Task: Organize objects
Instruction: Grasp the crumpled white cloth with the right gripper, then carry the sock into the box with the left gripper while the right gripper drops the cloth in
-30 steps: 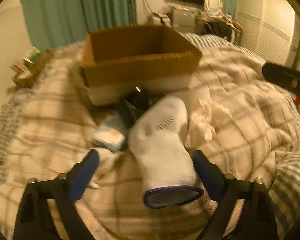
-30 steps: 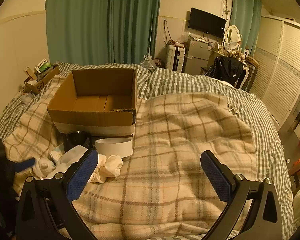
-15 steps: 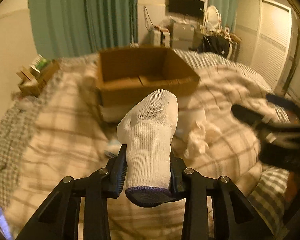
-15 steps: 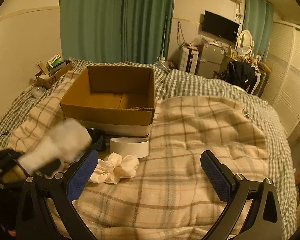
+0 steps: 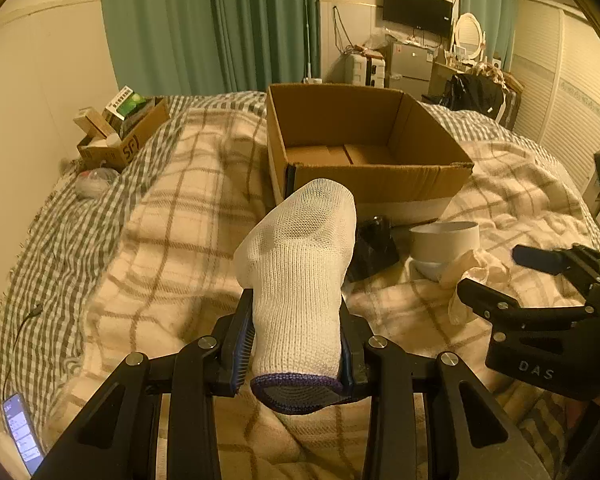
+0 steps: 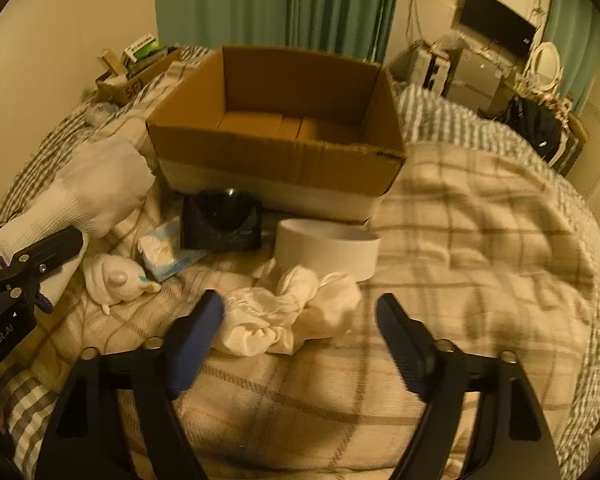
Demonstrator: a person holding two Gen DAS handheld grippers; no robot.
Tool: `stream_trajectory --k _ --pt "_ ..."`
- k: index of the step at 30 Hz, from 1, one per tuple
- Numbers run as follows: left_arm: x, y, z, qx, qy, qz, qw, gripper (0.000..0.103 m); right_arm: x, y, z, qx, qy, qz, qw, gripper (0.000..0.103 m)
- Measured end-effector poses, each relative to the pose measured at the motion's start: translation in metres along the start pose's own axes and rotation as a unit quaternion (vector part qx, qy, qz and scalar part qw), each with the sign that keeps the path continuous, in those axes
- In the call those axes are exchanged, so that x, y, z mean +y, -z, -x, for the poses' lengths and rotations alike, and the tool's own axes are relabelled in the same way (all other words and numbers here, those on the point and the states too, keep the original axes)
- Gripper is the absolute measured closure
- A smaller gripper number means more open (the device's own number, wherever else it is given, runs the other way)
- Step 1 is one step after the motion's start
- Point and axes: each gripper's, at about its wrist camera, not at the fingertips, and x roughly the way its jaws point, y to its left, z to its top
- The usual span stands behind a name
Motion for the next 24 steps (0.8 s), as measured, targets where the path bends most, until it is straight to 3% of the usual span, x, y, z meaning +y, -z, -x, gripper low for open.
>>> stream_trajectory --k 4,9,15,19,24 --pt "0.001 0.004 -0.003 0.008 0.007 0.000 0.9999 0.068 -0.002 0.003 -0.012 0.026 -0.017 -0.007 0.999 0.064" --pt "0.005 0.005 0.000 0.012 0.013 0.015 0.9997 0.068 -0.009 0.007 -0.007 0.022 -0.031 -0.023 0.999 0.086" --pt "0.009 -0.006 0.018 -0.006 0.019 0.023 0.9995 0.068 -0.006 -0.002 0.028 -0.019 -0.021 -0.008 1.000 0.091" --pt "0.011 -0.028 0.035 -0.033 0.026 0.019 0.9989 0.068 -0.006 -0.028 0.062 -0.065 -0.024 0.005 0.998 0.091" --pt "0.008 -0.072 0.056 -0.077 -0.010 -0.005 0.9970 0.068 -0.008 -0.076 0.100 -0.125 -0.024 0.015 0.992 0.091"
